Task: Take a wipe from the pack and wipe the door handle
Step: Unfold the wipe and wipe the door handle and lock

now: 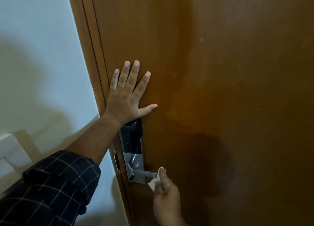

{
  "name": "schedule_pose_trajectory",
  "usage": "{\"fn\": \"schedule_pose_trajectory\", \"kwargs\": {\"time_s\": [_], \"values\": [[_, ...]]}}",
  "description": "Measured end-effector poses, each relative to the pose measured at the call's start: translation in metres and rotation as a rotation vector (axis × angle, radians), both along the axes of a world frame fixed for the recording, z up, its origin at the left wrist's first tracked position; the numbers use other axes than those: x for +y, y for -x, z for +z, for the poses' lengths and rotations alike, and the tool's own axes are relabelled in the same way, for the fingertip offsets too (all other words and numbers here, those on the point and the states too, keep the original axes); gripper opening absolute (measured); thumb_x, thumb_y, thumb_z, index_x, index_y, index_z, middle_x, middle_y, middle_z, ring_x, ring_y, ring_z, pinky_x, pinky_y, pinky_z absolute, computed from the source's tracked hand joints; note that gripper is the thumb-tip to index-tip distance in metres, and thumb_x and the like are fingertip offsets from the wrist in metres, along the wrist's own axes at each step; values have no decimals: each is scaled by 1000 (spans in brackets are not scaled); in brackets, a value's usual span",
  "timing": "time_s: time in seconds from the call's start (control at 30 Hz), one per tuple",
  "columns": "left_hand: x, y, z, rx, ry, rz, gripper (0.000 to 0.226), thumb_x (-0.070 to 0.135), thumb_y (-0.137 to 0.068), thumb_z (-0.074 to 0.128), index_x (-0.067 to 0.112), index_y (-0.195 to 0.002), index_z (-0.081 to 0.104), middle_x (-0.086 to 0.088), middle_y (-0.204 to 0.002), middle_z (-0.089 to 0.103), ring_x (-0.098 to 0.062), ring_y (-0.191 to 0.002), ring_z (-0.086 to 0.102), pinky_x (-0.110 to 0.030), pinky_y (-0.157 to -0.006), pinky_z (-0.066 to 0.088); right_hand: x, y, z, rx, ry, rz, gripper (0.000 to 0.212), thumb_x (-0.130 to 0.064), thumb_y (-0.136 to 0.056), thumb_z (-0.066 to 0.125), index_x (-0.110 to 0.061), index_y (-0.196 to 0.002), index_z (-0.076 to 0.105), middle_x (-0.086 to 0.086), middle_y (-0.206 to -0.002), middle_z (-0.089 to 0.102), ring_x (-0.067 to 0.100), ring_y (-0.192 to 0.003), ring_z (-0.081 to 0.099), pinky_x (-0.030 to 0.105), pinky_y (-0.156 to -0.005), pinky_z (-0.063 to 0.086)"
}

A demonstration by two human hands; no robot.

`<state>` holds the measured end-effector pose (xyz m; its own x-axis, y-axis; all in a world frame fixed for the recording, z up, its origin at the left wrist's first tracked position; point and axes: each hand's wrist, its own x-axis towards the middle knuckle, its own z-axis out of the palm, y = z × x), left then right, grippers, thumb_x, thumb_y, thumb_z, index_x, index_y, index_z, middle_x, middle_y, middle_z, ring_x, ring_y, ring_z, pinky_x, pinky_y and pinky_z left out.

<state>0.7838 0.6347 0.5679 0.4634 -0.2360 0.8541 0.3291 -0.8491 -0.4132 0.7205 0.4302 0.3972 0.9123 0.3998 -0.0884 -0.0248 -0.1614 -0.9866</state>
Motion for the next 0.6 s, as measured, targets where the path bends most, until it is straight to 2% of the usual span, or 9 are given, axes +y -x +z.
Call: {"fn": "schedule_pose_trajectory", "kwargs": {"time_s": [0.1, 0.17, 0.2, 0.27, 0.33, 0.4, 0.43, 0.5, 0.6], "values": [[1, 0, 1, -6, -5, -2, 97, 79, -85, 43, 20, -156, 12, -23, -159, 25, -40, -149, 16, -58, -121, 12, -7, 4, -1, 115, -26, 64, 38, -4, -96, 49, -28, -126, 58, -3, -135, 54, 11, -117, 50, 30, -107, 40], [1, -1, 0, -5, -4, -7, 97, 79, -85, 44, 19, -156, 14, -24, -159, 25, -41, -149, 17, -58, -121, 13, -16, 15, -4, -10, -12, 145, 43, -1, -93, 53, -38, -109, 67, -13, -123, 61, 4, -111, 55, 28, -103, 45], [1, 0, 0, -6, -4, -4, 97, 78, -85, 44, 19, -156, 15, -24, -159, 26, -41, -149, 17, -58, -121, 13, -22, 17, -6, -170, -30, 161, 49, 1, -92, 55, -44, -105, 69, -18, -121, 62, 0, -113, 56, 25, -103, 45], [0, 0, 0, -8, -8, 0, 96, 79, -85, 44, 19, -156, 17, -23, -159, 26, -41, -148, 18, -59, -121, 15, -34, 5, -10, -623, -16, 238, 55, 1, -90, 57, -43, -122, 61, -19, -134, 55, -3, -126, 47, 24, -107, 41], [0, 0, 1, -8, -7, 3, 96, 79, -85, 43, 19, -155, 17, -23, -159, 26, -41, -148, 18, -59, -121, 15, -40, -21, -9, -1109, 196, 428, 58, -8, -92, 58, -31, -142, 40, -7, -150, 42, 6, -141, 30, 28, -114, 31], [0, 0, 1, 0, 1, -1, 96, 79, -85, 42, 19, -156, 16, -24, -159, 27, -41, -148, 19, -59, -121, 14, -35, -48, -6, -1528, 451, 541, 56, -15, -91, 60, -14, -143, 38, 6, -150, 42, 20, -142, 30, 36, -114, 29], [-1, 0, 0, 3, 4, -1, 96, 79, -85, 42, 19, -156, 16, -24, -159, 27, -41, -148, 18, -58, -121, 13, -31, -57, -4, -1650, 565, 599, 55, -17, -91, 61, -7, -141, 41, 12, -147, 45, 27, -140, 35, 40, -112, 33], [0, -1, 1, 2, 2, 4, 96, 79, -86, 42, 19, -156, 16, -24, -159, 27, -41, -148, 19, -58, -121, 13, -22, -67, -5, -1750, 697, 702, 51, -21, -93, 54, -2, -139, 42, 18, -147, 44, 34, -137, 38, 44, -109, 37], [1, -1, 1, -1, -3, -1, 94, 79, -86, 42, 19, -154, 20, -23, -158, 28, -41, -148, 20, -59, -120, 16, -4, -77, -10, -1909, 721, 725, 48, -22, -99, 37, -1, -142, 36, 20, -151, 36, 35, -140, 30, 45, -115, 26]]}}
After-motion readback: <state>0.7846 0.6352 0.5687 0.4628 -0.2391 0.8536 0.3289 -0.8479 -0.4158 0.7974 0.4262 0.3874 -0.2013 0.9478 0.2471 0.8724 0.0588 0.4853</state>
